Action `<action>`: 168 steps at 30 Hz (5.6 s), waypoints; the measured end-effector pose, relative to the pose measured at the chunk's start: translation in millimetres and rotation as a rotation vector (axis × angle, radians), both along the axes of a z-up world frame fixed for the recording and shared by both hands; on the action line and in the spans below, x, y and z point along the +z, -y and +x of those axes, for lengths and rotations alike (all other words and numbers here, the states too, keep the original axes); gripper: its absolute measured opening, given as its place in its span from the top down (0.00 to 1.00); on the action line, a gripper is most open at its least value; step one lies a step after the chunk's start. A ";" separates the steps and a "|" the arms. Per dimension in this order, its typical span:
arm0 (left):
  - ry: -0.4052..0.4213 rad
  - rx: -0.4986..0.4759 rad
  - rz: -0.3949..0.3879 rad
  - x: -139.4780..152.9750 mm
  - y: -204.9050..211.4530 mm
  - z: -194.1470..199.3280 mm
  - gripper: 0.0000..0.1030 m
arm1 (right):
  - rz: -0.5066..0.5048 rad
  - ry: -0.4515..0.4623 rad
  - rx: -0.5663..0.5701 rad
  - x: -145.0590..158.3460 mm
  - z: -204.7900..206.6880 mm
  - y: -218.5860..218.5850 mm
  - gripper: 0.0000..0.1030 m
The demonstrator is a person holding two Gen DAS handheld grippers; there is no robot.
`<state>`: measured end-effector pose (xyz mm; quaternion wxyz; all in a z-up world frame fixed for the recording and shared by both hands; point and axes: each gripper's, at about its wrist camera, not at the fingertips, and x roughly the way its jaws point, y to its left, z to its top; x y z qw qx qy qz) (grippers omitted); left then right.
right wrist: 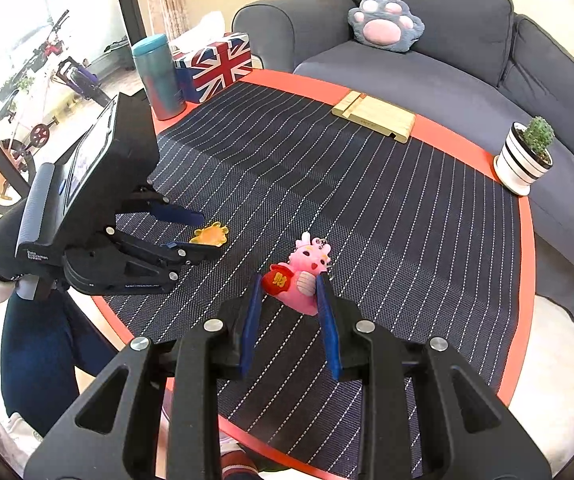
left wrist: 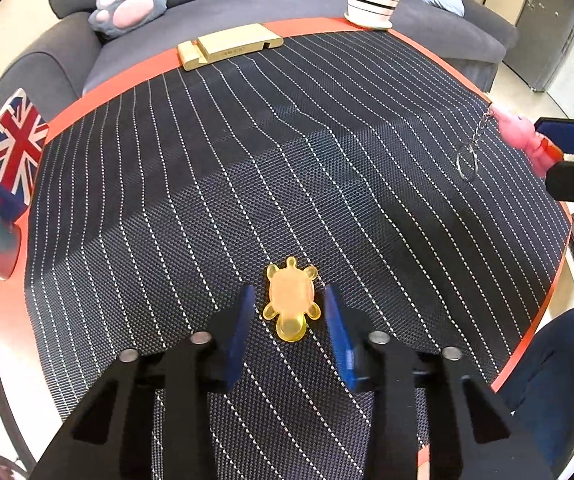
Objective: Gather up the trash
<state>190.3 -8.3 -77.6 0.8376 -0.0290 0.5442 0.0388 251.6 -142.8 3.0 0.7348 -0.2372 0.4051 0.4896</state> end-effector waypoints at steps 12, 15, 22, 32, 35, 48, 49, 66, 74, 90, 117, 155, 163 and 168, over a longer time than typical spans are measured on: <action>0.061 0.000 0.015 7.4 -3.1 -9.8 0.72 | 0.017 0.009 -0.004 -0.7 -4.0 1.6 0.73; 0.084 -0.003 0.021 13.7 -3.3 -17.9 0.72 | 0.031 0.011 -0.007 0.9 -6.9 4.1 0.73; 0.160 -0.011 0.029 33.5 -0.7 -44.3 0.72 | 0.061 0.033 0.001 4.5 -26.2 12.8 0.73; 0.268 -0.047 0.048 66.8 16.9 -92.2 0.72 | 0.108 0.055 0.022 8.7 -60.1 31.6 0.73; 0.295 -0.059 0.050 74.3 25.1 -105.4 0.72 | 0.124 0.057 0.030 9.4 -74.0 39.5 0.73; 0.348 -0.107 -0.004 78.3 57.0 -155.2 0.72 | 0.169 0.036 0.083 11.4 -130.5 72.1 0.73; 0.347 -0.110 -0.006 76.5 58.7 -157.4 0.72 | 0.168 0.032 0.087 10.2 -133.5 73.3 0.73; 0.326 -0.125 -0.070 60.2 74.5 -200.0 0.72 | 0.135 -0.098 0.143 -32.4 -177.1 87.7 0.73; 0.324 -0.130 -0.076 61.7 75.3 -202.0 0.72 | 0.140 -0.109 0.162 -31.1 -179.5 86.0 0.72; 0.313 -0.145 -0.088 58.4 76.4 -201.5 0.72 | 0.161 -0.097 0.083 -27.1 -166.7 91.1 0.17; 0.298 -0.213 -0.099 53.7 91.2 -191.6 0.72 | 0.205 -0.077 -0.021 -18.4 -147.7 117.7 0.07; 0.371 -0.037 -0.088 62.4 47.7 -179.2 0.07 | 0.179 0.045 -0.109 -9.4 -126.9 94.6 0.03; 0.417 0.015 -0.049 77.6 20.3 -159.3 0.07 | 0.181 0.115 -0.162 6.1 -96.0 73.3 0.03; 0.457 0.062 -0.034 85.4 -1.6 -143.3 0.06 | 0.184 0.126 -0.173 12.2 -77.8 59.8 0.03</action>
